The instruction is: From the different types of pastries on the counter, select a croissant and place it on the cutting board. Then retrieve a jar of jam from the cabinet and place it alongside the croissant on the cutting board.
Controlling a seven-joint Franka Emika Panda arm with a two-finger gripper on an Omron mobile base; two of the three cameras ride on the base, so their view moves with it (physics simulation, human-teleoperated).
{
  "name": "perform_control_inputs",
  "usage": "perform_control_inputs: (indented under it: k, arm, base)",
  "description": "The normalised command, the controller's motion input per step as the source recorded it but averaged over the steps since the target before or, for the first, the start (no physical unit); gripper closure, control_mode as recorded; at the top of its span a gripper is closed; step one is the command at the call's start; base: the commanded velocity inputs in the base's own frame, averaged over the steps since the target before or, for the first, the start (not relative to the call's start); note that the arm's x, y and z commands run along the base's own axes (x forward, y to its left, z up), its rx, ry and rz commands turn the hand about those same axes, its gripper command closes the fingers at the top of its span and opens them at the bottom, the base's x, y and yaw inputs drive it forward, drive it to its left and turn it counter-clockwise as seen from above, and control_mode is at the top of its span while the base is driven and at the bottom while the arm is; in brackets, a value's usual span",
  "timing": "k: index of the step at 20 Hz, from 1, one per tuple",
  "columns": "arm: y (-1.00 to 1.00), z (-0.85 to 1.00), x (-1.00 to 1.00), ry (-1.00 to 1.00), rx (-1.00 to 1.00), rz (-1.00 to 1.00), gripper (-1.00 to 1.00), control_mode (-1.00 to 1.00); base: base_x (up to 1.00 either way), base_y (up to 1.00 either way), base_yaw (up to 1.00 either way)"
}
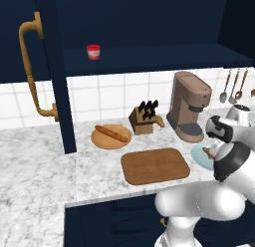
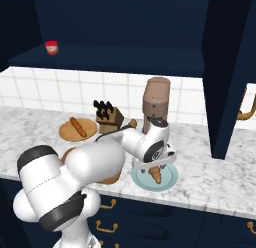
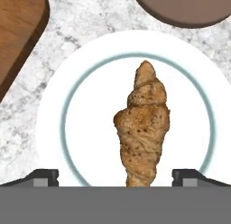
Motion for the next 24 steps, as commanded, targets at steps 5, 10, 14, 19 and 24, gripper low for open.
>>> perform_control_inputs:
  k: [5,10,14,19,24]
  arm:
    - [-0.01,-0.02,0.29,0.00,0.00,0.00,-1.00,-1.00]
    - [0.00,-0.20,0.12,0.00,0.00,0.00,-1.00,-1.00]
    - [-0.01,-0.39,0.08,0.00,0.00,0.00,-1.00,-1.00]
    - [0.00,-0.43,0.01,0.00,0.00,0.00,-1.00,-1.00]
    - [0.00,-0.42,0.00,0.00,0.00,0.00,1.00,-1.00]
  base:
    - [0.00,0.00,0.00]
    - [0.00,0.00,0.00]
    - [0.00,0.00,0.00]
    - [0.00,0.00,0.00]
    - [0.00,0.00,0.00]
